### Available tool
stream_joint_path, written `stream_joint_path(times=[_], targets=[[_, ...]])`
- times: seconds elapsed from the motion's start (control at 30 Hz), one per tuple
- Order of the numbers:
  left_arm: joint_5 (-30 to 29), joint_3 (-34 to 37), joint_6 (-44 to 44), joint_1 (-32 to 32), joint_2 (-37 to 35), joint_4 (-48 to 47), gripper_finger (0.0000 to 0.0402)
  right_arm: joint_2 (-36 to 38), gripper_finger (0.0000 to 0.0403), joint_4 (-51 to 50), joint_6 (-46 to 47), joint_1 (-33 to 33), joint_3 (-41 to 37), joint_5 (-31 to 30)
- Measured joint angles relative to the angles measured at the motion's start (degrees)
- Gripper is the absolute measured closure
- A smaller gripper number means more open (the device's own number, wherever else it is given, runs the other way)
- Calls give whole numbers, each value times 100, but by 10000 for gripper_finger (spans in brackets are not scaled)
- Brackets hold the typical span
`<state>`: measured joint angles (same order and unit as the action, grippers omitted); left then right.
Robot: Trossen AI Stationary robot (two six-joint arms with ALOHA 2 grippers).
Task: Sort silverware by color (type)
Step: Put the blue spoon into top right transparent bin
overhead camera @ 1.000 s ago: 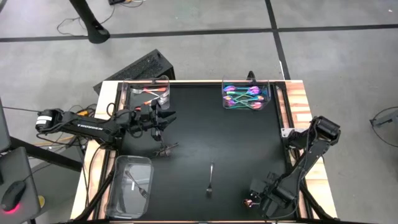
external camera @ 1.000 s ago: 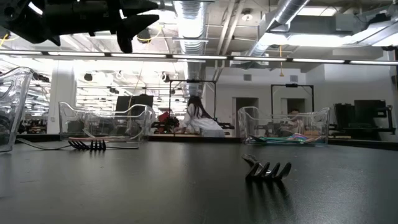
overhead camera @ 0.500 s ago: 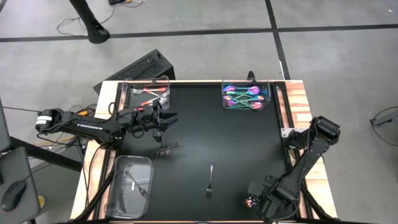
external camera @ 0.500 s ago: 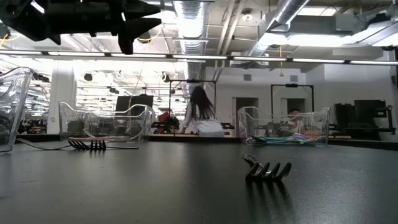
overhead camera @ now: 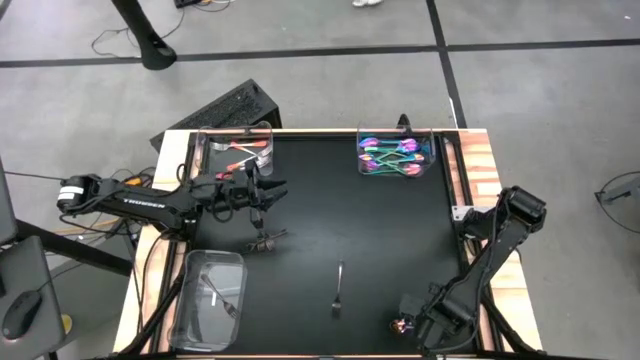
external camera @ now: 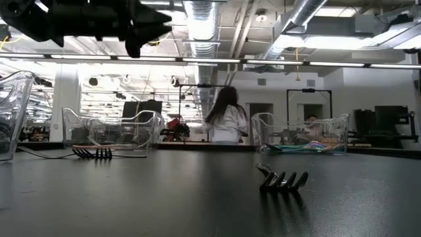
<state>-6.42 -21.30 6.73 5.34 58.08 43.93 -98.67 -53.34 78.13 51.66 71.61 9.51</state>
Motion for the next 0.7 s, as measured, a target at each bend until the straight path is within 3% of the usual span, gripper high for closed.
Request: stream_joint_path(times=[0.13,0.27,0.5,0.7], targets=[[-4,0,91,0,0,-650,275,0,278,56,-5,-48,0,-504],[-4,0,111,0,0,-1129,275,0,263,169,113,-78,-2,-605],[-25,0,111,0,0,-1388,275,-142,217,274,265,78,-2,-839],[-48,0,65,0,0,-1417,275,-719,211,325,-287,99,-4,-869]])
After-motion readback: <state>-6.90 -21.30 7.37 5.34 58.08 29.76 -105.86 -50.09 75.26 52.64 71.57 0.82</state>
